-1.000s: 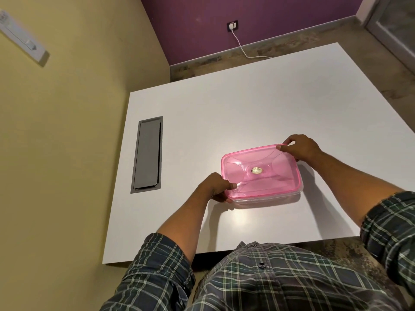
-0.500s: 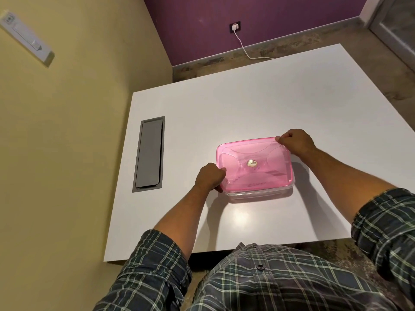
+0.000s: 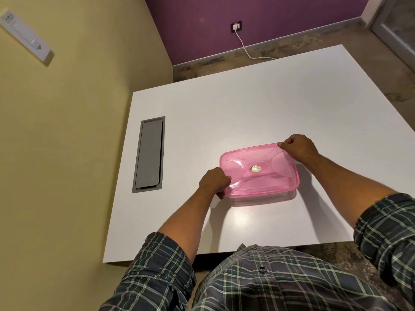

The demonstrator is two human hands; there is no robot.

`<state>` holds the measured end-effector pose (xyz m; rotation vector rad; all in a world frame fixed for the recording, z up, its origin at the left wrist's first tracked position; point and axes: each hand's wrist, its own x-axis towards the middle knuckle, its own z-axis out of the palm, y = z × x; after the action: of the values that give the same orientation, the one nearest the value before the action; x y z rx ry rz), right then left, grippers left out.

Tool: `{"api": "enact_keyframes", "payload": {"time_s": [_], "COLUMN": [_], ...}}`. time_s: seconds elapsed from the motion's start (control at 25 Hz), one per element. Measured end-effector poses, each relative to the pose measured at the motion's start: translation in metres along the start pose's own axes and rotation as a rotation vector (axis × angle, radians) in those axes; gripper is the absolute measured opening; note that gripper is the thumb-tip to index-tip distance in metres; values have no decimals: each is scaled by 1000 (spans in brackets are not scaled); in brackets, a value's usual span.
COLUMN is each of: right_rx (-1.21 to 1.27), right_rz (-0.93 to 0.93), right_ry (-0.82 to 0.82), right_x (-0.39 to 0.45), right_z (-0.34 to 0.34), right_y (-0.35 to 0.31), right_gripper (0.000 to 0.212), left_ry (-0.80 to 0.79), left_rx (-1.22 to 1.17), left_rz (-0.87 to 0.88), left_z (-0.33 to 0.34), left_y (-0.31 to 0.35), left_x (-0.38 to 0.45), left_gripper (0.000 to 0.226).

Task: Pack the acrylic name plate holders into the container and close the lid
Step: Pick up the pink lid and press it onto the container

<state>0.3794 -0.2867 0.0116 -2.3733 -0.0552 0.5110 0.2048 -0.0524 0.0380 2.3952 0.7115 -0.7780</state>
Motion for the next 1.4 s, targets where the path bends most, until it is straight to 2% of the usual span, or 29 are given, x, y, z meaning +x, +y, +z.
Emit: {"api": "enact_keyframes", "payload": {"time_s": [0.2, 0.4, 0.56, 0.76, 1.04, 1.12, 1.2, 1.32, 1.4], "right_rx": [-15, 40, 154, 184, 335, 360, 340, 193, 192], "right_rz": [2, -30, -129, -164, -228, -244, -224, -202, -192], "right_ry": [-14, 13, 61, 47, 40, 33, 42, 102, 110], "right_x": [4, 6, 4, 5, 4, 5, 6, 5, 5], "right_z": [5, 4, 5, 8, 13, 15, 17, 19, 21], "right_y": [4, 10, 16, 19, 18, 16, 15, 17, 18], "right_gripper": [29, 30, 25, 22, 14, 13, 16, 21, 24], "left_ry": [-58, -117, -54, 12, 58, 85, 120, 174, 193], "left_rx": [32, -122, -165, -192, -179, -208, -259, -304, -301], "left_rz": [18, 48, 83, 71, 35, 37, 42, 28, 32], "left_z": [1, -5, -5, -2, 2, 3, 4, 2, 0], "left_y": [-3, -14, -20, -20, -17, -19, -22, -24, -21], "left_x": [4, 5, 1, -4, -10, -12, -13, -11, -10], "left_gripper": [26, 18, 17, 15, 34, 30, 26, 36, 43]}}
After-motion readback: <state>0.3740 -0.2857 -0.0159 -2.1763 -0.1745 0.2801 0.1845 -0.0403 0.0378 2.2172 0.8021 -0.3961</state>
